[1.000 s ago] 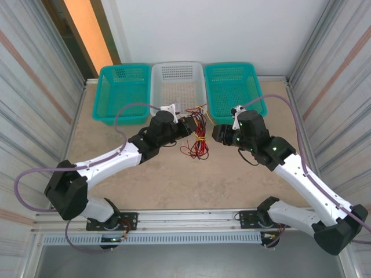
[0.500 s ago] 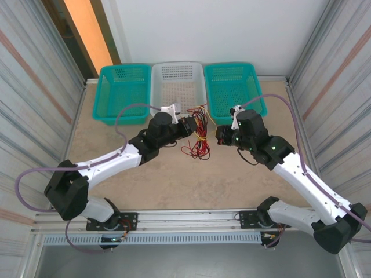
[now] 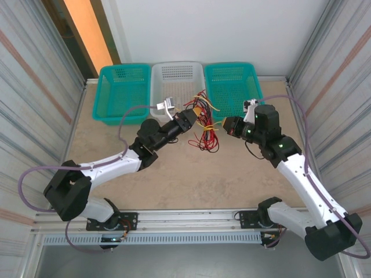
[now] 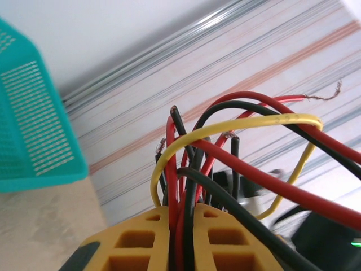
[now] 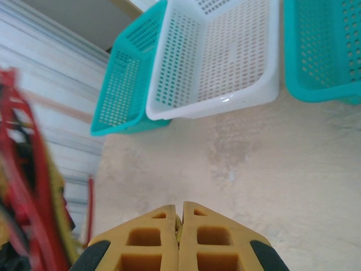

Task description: Untangle the cables

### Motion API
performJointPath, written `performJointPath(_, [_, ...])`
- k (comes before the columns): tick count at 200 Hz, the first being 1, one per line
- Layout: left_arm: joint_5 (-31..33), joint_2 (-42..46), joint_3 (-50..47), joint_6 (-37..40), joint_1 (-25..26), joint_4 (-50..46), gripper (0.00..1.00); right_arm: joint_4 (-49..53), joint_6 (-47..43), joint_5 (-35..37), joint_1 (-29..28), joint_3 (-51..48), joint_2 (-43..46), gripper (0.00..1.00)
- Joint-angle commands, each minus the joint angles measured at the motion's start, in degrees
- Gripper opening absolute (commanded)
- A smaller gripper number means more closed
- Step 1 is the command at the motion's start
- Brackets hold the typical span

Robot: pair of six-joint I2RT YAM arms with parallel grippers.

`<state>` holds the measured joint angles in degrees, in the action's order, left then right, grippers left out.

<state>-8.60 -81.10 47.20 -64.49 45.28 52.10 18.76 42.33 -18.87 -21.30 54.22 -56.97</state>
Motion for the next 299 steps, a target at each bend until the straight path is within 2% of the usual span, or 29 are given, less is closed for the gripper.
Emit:
performJointPath(1, [-2.8,0.9,1.1,-5.7,1.0,18.7,0.0,-7.5,4.4,-6.0,1.5,-3.4,-1.3,0.0])
performJointPath(44, [-1.9,-0.2,1.8,-5.2,2.2,23.1,0.0,-18.5,10.7,-11.1,0.6,-7.1,-5.4,0.0])
performJointPath(75, [1.9,-1.1,1.7,-5.8,2.2,27.9,0.0,-21.9,11.7,-9.4,-5.3,-8.5,-8.0,0.0])
performJointPath(107, [2.3,-2.7,3.7,-6.9,2.3,29.2,0.0,-32.9,17.6,-9.1,-8.2,-13.9,-8.6,0.0])
performJointPath(125, [2.9,-2.6,3.5,-6.3,2.3,29.0,0.0,-29.7,16.8,-7.3,-8.4,-13.4,-7.5,0.0])
performJointPath(135, [3.8,-2.1,2.6,-6.3,2.1,28.4,0.0,-22.8,13.8,-4.6,-8.0,-11.5,-5.6,0.16])
performJointPath(144, [4.0,-1.3,1.8,-6.1,1.6,26.4,0.0,-15.7,10.8,-1.0,-7.3,-9.4,-2.9,0.39])
performJointPath(156, [4.5,0.5,0.2,-5.3,1.2,22.1,0.0,-7.7,7.7,3.9,-5.6,-7.0,1.3,0.61])
performJointPath(170, [4.6,3.3,-1.1,-3.1,1.1,16.6,0.0,-1.4,4.8,6.6,-2.3,-4.6,6.0,0.73])
performJointPath(199, [3.8,8.1,-0.9,2.2,1.1,4.2,0.0,6.0,-2.5,6.2,0.6,1.7,9.3,0.81])
performJointPath(220, [3.7,10.7,-0.2,5.0,1.1,-3.3,0.0,4.6,-6.2,-2.8,0.0,5.3,7.8,0.82])
performJointPath(233, [3.9,11.8,0.0,6.0,1.1,-6.5,0.0,3.0,-7.8,-6.7,-2.4,6.9,6.5,0.85])
performJointPath(262, [4.7,13.2,-0.3,6.8,1.1,-8.9,0.0,-1.2,-10.8,-7.6,-10.5,8.2,5.1,0.88])
performJointPath(299, [4.1,13.2,-0.4,5.9,1.1,-7.5,0.0,-2.4,-10.8,-8.1,-13.1,9.7,0.6,0.83])
